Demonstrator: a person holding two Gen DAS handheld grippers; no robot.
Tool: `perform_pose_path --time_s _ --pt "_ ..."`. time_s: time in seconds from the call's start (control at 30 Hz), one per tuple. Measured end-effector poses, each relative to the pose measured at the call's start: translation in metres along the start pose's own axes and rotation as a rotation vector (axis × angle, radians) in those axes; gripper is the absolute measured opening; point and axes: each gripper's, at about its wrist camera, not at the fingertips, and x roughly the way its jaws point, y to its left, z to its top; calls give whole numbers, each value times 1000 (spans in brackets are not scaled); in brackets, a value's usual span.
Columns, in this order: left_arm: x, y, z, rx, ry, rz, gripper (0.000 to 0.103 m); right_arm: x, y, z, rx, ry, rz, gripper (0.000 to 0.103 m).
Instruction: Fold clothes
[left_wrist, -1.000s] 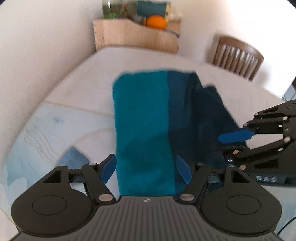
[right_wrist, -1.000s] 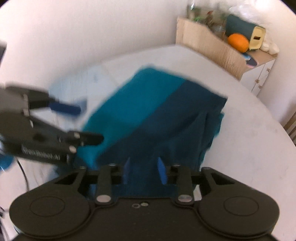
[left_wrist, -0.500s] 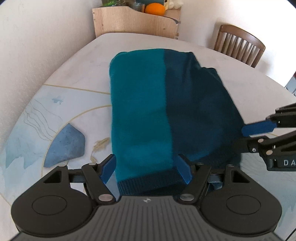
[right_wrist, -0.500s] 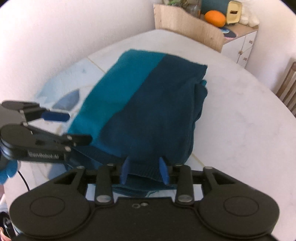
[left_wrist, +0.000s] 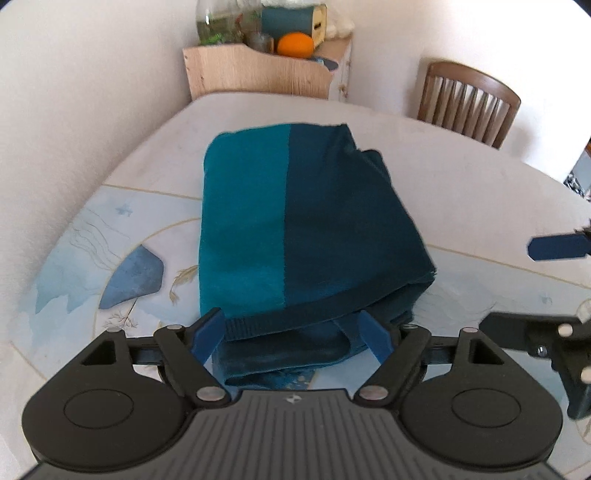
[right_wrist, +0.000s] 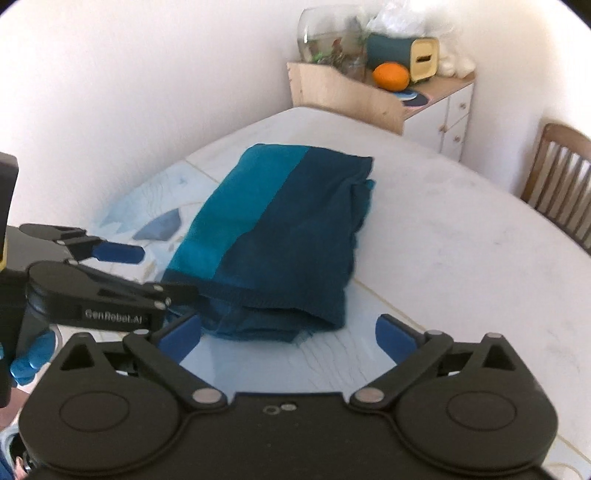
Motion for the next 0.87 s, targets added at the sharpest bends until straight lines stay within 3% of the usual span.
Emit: perform_pose_path --time_s 0.37,0.6,0.87 --pt "-27 -34 -5 -19 -23 64 84 -44 -13 -31 34 -74 -80 103" --pt "-31 -40 -17 -50 7 4 84 -63 -19 -40 100 -112 -96 103" --pt "-38 -47 -26 -32 4 -7 84 -73 -23 -52 119 -103 -97 103"
